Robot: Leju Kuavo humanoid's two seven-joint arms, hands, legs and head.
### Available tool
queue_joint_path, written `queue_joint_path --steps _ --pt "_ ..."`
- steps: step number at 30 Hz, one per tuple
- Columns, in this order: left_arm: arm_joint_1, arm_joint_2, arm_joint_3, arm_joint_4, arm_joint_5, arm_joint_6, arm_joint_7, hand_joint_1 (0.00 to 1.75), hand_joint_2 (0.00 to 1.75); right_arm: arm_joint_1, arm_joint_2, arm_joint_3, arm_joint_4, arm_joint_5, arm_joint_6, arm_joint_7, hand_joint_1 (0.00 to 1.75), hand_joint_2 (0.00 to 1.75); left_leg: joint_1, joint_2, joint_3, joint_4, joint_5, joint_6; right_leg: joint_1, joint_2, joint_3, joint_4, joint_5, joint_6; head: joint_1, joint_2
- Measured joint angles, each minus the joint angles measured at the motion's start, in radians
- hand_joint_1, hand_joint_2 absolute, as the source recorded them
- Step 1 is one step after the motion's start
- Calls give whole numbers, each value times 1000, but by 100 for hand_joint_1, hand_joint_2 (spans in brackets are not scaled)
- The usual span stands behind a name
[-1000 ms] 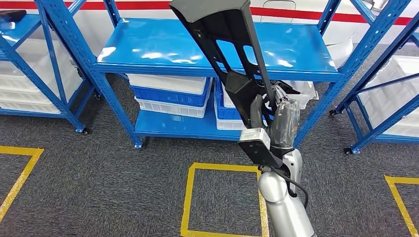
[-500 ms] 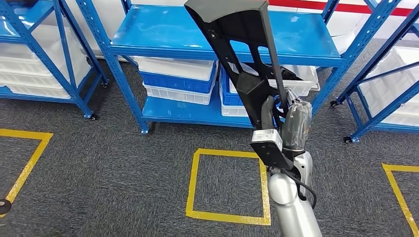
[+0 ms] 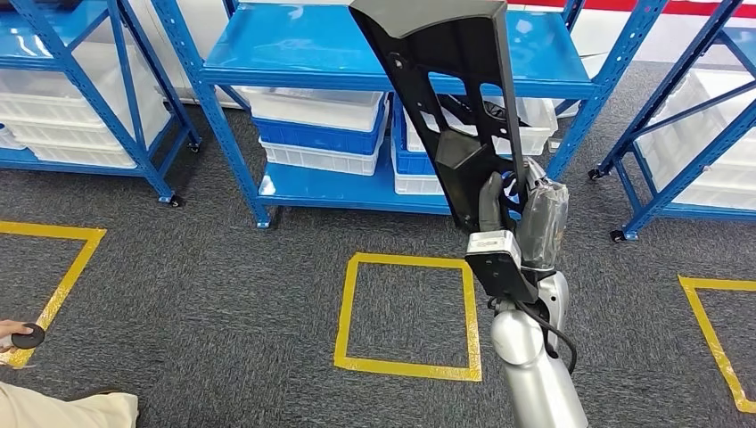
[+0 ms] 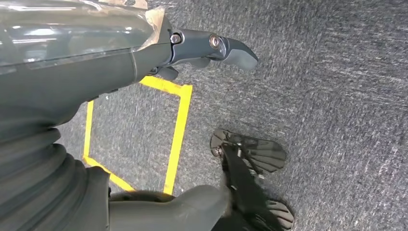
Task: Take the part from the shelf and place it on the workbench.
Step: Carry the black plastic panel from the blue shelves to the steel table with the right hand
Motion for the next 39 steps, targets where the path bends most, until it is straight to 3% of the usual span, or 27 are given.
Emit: queue_joint_path --steps 1,2,4,6,8,9,10,11,12,13,14,16,18,19,20,21,23,24,25,26,27,29,31,32,34,35,39 --pt "-1 -2 0 0 -4 6 2 0 175 -1 -6 -1 2 -9 1 -6 175 175 -3 -1 24 -40 -12 4 1 -1 -6 3 6 7 0 0" --pt "-2 -4 0 0 -7 12 6 0 175 -3 -14 -1 6 -22 2 -13 175 175 -6 -1 28 -58 -15 10 2 -2 -12 4 15 15 1 0" --pt "-2 -10 0 1 -9 23 13 0 175 -15 -30 -2 24 -58 5 -31 175 175 -7 3 11 -68 3 30 3 -2 -28 11 17 26 2 0" --pt "-2 -14 0 1 -6 28 9 0 175 -39 -44 -2 58 -95 6 -47 175 175 -5 9 -15 -75 32 51 3 1 -62 69 -38 20 6 0" --pt "-3 -14 2 1 2 26 -6 0 175 -72 -50 -2 102 -121 6 -56 175 175 -8 11 -49 -75 58 58 0 2 -100 190 -123 9 9 0" --pt "-3 -14 5 1 8 24 -13 0 175 -89 -51 0 125 -129 6 -60 175 175 -8 12 -66 -74 72 57 -1 2 -109 251 -147 12 10 0" --pt "-4 -14 10 1 15 21 -18 0 175 -104 -52 3 147 -137 7 -64 175 175 -8 12 -83 -74 85 56 -2 2 -108 291 -150 20 10 0" --pt "-4 -14 16 1 23 18 -21 0 175 -121 -52 7 170 -146 8 -69 175 175 -8 13 -100 -74 99 53 -3 2 -92 298 -133 32 11 0" --pt "-4 -14 23 1 30 16 -22 0 175 -139 -51 13 192 -158 10 -76 175 175 -8 13 -116 -73 113 50 -4 2 -60 272 -108 43 11 0" --pt "-4 -14 30 1 37 15 -23 0 175 -160 -49 19 215 -173 15 -83 175 175 -9 13 -131 -71 126 45 -7 2 -9 211 -90 49 12 0" --pt "-4 -13 37 0 42 14 -23 0 175 -181 -45 25 237 -187 19 -90 175 175 -10 12 -144 -69 138 39 -6 4 51 129 -89 50 12 0" --pt "-5 -13 48 0 48 15 -23 0 175 -217 -36 34 271 -207 26 -101 175 175 -14 11 -156 -68 162 28 0 8 126 8 -110 36 10 0" --pt "-3 -11 56 0 51 15 -24 0 175 -238 -30 41 299 -213 27 -105 175 175 -14 8 -160 -74 185 17 4 9 121 -12 -112 19 8 0" --pt "-3 -10 59 0 51 16 -24 0 175 -245 -28 44 311 -214 27 -105 175 175 -11 6 -166 -72 182 12 -1 7 114 -11 -104 9 8 0" --pt "-1 -9 64 0 51 17 -24 0 175 -251 -25 46 322 -215 27 -105 175 175 -8 4 -175 -57 159 8 -4 5 106 -9 -93 -5 7 0" --pt "0 -8 67 0 52 17 -24 0 175 -255 -23 48 331 -216 27 -105 175 175 -6 2 -188 -20 116 3 -7 2 96 -8 -80 -18 6 0" --pt "1 -8 72 0 52 18 -24 0 175 -261 -18 52 343 -217 27 -105 175 175 -3 2 -222 110 6 -4 -2 1 73 -7 -54 -33 4 0" --pt "1 -8 73 0 53 18 -24 0 175 -263 -16 53 348 -217 27 -106 175 175 -3 2 -235 179 -26 -6 2 0 58 -5 -44 -34 4 0" --pt "1 -8 74 0 53 18 -24 0 175 -264 -15 55 353 -217 27 -106 175 175 -2 2 -237 227 -36 -7 5 0 44 -3 -34 -34 4 0" --pt "1 -7 74 0 53 18 -24 0 175 -264 -15 56 358 -217 27 -106 175 175 -2 2 -223 242 -25 -6 8 0 30 0 -26 -33 4 0" --pt "1 -7 74 0 53 18 -24 0 175 -265 -14 57 362 -217 27 -106 175 175 -2 2 -189 216 -3 -2 10 1 17 4 -20 -32 3 0" --pt "0 -6 74 0 53 19 -24 0 175 -266 -13 59 367 -217 27 -106 175 175 -5 0 -84 82 19 11 14 1 -4 13 -8 -27 4 0" --pt "-2 -5 74 -1 53 19 -24 0 175 -270 -12 59 370 -217 27 -106 175 175 -11 -1 -14 -29 5 23 15 0 -16 16 5 -15 5 0" --pt "-2 -4 74 -1 53 19 -24 0 175 -273 -12 60 372 -217 27 -106 175 175 -16 -1 -5 -48 0 28 13 -1 -20 16 12 -7 5 0" --pt "-2 -4 74 -1 53 20 -24 0 175 -276 -10 61 376 -220 27 -107 175 175 -19 2 -9 -65 18 41 10 -1 -25 16 21 6 5 0" --pt "-2 -4 75 -1 53 21 -22 0 175 -278 -10 62 378 -224 30 -109 175 175 -18 5 -12 -74 31 48 11 0 -33 27 10 8 6 0" --pt "-4 -4 75 -1 54 31 -12 0 175 -296 -10 64 390 -251 47 -118 175 175 -13 13 -44 -88 70 62 5 6 -93 178 -107 0 12 0"
